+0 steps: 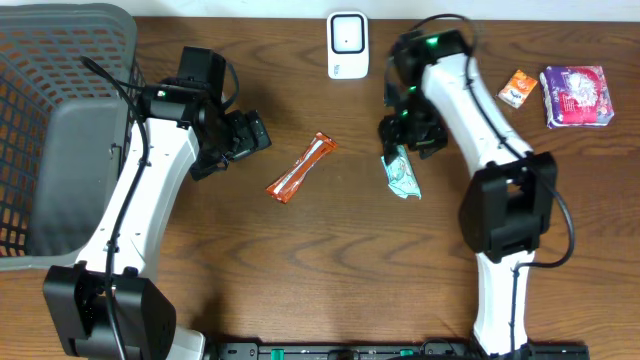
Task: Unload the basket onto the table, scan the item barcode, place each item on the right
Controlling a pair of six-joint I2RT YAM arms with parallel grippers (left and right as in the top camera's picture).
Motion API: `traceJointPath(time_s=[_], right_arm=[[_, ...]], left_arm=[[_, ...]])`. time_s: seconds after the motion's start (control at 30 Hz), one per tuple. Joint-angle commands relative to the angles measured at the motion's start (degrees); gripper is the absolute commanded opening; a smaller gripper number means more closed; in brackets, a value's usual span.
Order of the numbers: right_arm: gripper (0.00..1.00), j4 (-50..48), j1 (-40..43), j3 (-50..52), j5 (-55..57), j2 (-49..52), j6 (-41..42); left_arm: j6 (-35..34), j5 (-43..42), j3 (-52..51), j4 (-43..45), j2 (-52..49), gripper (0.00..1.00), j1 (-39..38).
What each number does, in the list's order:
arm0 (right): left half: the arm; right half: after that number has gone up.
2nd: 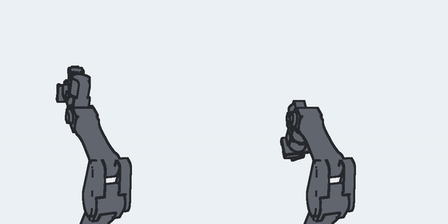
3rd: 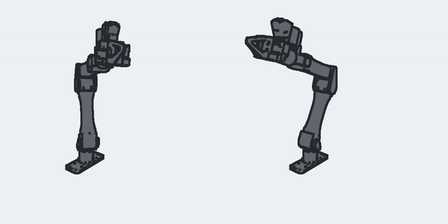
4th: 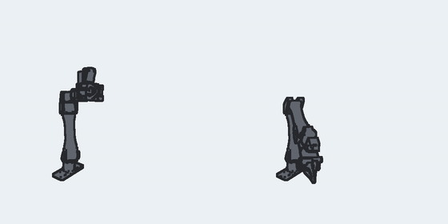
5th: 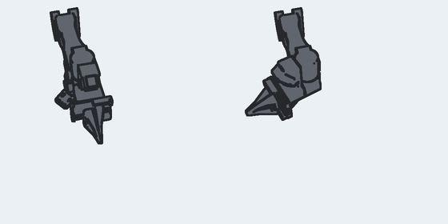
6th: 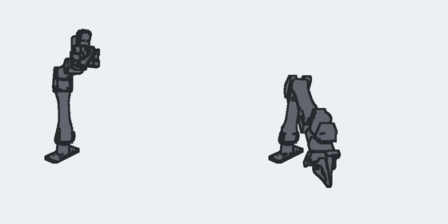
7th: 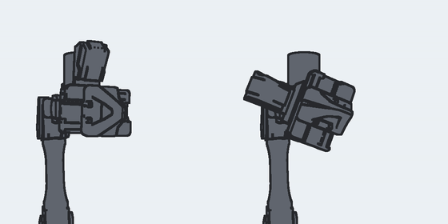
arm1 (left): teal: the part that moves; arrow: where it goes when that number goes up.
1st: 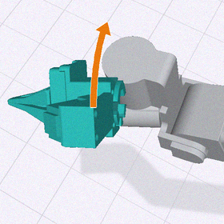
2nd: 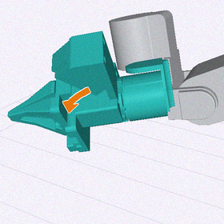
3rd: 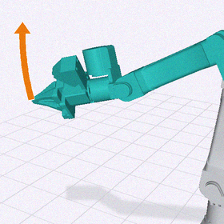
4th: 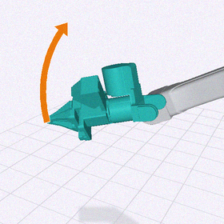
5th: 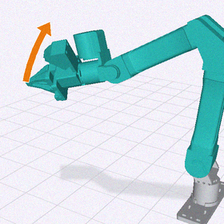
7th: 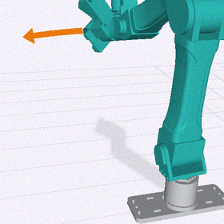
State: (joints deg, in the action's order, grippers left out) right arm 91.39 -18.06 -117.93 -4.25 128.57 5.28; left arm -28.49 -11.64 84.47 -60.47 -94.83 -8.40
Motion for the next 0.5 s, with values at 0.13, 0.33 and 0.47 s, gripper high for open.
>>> traceJointPath(time_s=[0.13, 0.33, 0.47], right_arm=[[0.58, -0.39, -4.48, 3.13, 13.29, -1.38, 6.14], [0.34, -5.18, -5.46, 8.79, 16.39, -1.38, 11.63], [0.33, -7.21, -6.56, 10.21, 18.03, -1.38, 13.55]], left_arm=[[0.35, 0.61, 0.61, -0.33, -0.33, 0.98, 0.09], [0.35, 0.61, 0.61, -0.33, -0.33, 0.98, 0.09], [0.35, 0.61, 0.61, -0.33, -0.33, 0.98, 0.09]])
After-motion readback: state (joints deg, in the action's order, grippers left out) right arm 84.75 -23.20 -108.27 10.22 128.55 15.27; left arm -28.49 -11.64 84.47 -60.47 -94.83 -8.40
